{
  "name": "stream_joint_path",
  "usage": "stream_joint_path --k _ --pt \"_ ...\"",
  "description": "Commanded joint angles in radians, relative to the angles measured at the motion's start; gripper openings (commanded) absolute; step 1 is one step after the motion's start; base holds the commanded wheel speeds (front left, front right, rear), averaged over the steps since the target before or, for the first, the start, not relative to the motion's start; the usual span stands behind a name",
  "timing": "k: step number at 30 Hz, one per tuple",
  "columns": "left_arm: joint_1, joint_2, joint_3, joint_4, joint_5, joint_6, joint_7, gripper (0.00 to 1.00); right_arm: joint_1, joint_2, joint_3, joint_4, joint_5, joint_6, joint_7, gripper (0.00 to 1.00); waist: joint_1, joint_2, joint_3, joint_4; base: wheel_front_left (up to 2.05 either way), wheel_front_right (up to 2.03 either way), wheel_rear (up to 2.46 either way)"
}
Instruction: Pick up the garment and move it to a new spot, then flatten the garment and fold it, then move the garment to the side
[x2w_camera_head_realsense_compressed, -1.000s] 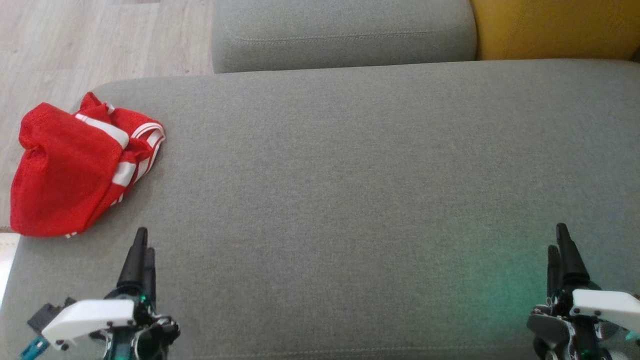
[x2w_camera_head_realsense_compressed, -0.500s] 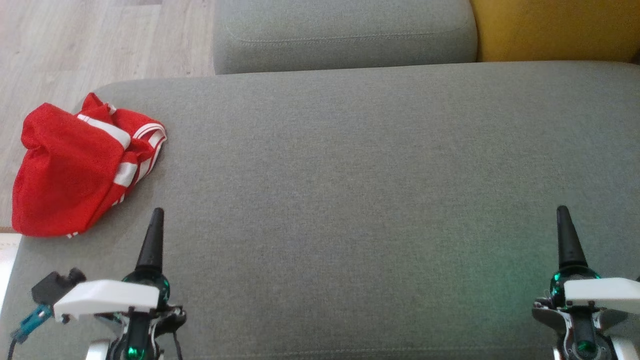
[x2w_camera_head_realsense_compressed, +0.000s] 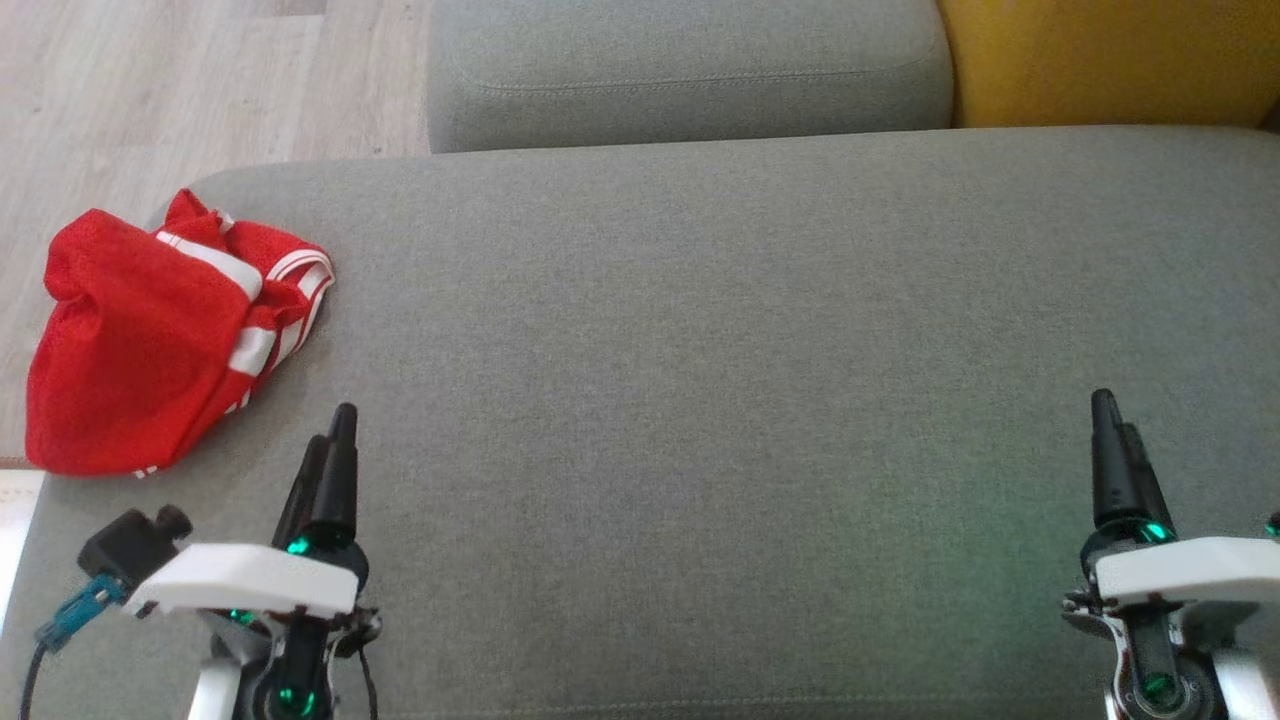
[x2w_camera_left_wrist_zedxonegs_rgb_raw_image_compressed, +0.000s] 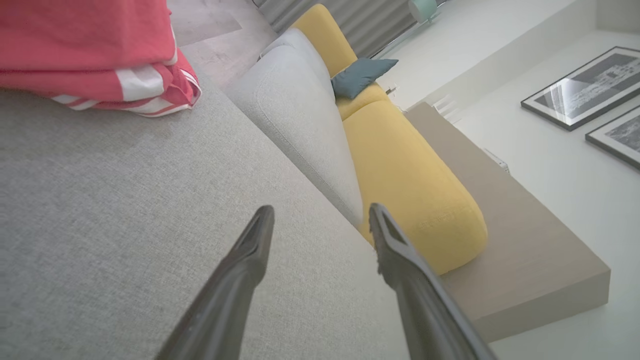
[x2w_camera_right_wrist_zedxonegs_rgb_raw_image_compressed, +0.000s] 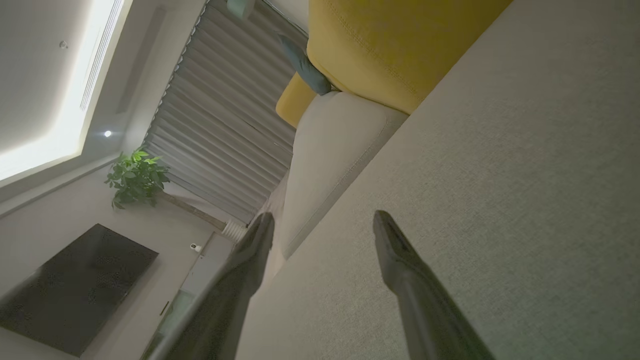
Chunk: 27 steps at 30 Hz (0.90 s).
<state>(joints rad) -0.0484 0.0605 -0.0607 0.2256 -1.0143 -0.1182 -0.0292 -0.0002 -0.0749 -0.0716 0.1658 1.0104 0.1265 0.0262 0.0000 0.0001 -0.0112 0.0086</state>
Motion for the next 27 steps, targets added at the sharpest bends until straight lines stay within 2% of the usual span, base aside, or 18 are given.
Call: stream_joint_path --k 1,27 --pt "-0.059 0.022 -0.001 -0.044 0.048 0.004 -0.014 1.00 -0.030 -0.025 0.015 -0.048 -0.054 0.002 -0.013 1.00 0.0000 -0.0001 -0.001 -0.001 0.00 0.00 0.00" --pt "-0.076 0.056 -0.073 -0.067 0.382 0.042 -0.090 1.00 -0.010 -0.028 0.054 -0.080 -0.401 0.003 -0.040 1.00 0.0000 -0.0001 -0.008 0.004 0.00 0.00 0.00"
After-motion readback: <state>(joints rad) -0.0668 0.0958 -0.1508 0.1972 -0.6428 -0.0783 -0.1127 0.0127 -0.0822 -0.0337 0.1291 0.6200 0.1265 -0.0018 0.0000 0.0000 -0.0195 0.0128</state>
